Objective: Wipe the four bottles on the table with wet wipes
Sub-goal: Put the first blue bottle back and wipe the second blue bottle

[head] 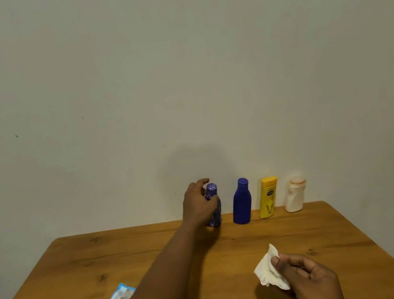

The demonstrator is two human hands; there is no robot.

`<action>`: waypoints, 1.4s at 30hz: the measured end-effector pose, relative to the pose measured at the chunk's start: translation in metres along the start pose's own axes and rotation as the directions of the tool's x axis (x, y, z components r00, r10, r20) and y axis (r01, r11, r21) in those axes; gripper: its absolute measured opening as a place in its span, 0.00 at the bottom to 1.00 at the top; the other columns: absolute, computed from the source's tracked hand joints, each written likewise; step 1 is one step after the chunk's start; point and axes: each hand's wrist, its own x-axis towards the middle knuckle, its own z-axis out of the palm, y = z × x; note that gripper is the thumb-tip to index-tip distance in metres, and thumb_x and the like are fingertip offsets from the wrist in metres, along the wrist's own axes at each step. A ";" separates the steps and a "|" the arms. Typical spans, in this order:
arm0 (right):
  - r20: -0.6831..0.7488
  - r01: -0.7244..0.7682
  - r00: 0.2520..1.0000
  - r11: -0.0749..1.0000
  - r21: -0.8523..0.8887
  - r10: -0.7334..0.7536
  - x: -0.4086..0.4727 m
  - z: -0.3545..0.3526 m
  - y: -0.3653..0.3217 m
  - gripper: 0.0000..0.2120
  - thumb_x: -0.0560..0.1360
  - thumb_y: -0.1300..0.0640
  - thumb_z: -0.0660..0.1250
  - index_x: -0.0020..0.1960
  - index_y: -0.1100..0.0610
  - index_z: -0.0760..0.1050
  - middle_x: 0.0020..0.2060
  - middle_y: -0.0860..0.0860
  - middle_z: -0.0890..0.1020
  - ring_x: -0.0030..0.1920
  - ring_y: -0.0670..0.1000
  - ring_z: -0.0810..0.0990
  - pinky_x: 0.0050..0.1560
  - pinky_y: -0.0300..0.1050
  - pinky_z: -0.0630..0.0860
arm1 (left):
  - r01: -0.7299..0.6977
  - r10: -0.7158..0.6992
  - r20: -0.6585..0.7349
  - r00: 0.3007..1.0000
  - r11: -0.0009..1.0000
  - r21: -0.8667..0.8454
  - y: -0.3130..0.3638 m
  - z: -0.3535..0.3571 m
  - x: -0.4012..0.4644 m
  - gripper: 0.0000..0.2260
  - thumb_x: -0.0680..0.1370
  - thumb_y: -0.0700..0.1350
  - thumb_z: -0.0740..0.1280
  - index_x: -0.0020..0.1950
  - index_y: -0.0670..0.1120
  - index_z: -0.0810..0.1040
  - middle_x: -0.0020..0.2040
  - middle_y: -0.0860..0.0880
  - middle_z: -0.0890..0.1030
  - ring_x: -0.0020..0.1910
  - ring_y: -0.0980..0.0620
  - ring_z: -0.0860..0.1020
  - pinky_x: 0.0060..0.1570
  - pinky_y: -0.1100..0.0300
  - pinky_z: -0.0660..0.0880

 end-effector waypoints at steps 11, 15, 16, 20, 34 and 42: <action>0.072 0.132 0.989 0.990 -0.042 -0.129 -0.022 -0.015 -0.064 0.03 0.73 0.53 0.74 0.46 0.51 0.83 0.47 0.52 0.86 0.51 0.55 0.83 0.54 0.56 0.82 | -0.124 0.144 0.110 0.983 0.978 -0.170 0.047 -0.046 -0.089 0.11 0.72 0.41 0.75 0.54 0.49 0.84 0.49 0.55 0.85 0.50 0.59 0.83 0.47 0.71 0.78; 0.069 0.480 0.877 0.860 -0.175 -0.475 -0.050 -0.009 -0.096 0.03 0.74 0.54 0.73 0.46 0.52 0.83 0.42 0.47 0.85 0.47 0.47 0.84 0.51 0.47 0.82 | -0.177 0.209 0.222 0.952 0.972 -0.155 0.073 -0.070 -0.149 0.15 0.71 0.44 0.77 0.57 0.47 0.85 0.49 0.55 0.86 0.49 0.61 0.83 0.45 0.71 0.77; 0.127 0.568 0.823 0.791 -0.227 -0.554 -0.061 -0.007 -0.100 0.04 0.74 0.53 0.73 0.47 0.53 0.82 0.42 0.45 0.85 0.45 0.43 0.84 0.49 0.43 0.81 | -0.211 0.237 0.243 0.941 0.969 -0.130 0.079 -0.076 -0.164 0.15 0.71 0.44 0.78 0.56 0.47 0.85 0.49 0.55 0.86 0.48 0.61 0.83 0.45 0.70 0.77; 0.431 0.717 0.695 0.599 -0.356 -0.575 -0.095 0.000 -0.098 0.07 0.74 0.52 0.73 0.50 0.53 0.85 0.46 0.45 0.86 0.47 0.42 0.83 0.49 0.41 0.81 | -0.275 0.281 0.266 0.922 0.959 -0.062 0.106 -0.100 -0.208 0.10 0.73 0.40 0.73 0.53 0.45 0.84 0.45 0.51 0.86 0.45 0.57 0.84 0.42 0.67 0.77; 0.467 0.813 0.578 0.525 -0.253 -0.669 -0.150 -0.005 -0.140 0.08 0.73 0.56 0.74 0.52 0.54 0.85 0.45 0.48 0.87 0.45 0.42 0.84 0.48 0.38 0.82 | -0.431 0.425 0.134 0.895 0.902 0.018 0.157 -0.156 -0.246 0.08 0.76 0.41 0.68 0.53 0.46 0.82 0.44 0.51 0.84 0.44 0.55 0.81 0.42 0.61 0.78; 0.395 0.802 0.596 0.542 -0.252 -0.699 -0.147 0.006 -0.151 0.07 0.75 0.55 0.72 0.50 0.55 0.86 0.43 0.49 0.86 0.44 0.45 0.83 0.46 0.44 0.82 | -0.473 0.476 0.038 0.879 0.879 -0.062 0.167 -0.168 -0.232 0.09 0.76 0.40 0.71 0.56 0.45 0.82 0.46 0.52 0.84 0.46 0.55 0.82 0.44 0.66 0.78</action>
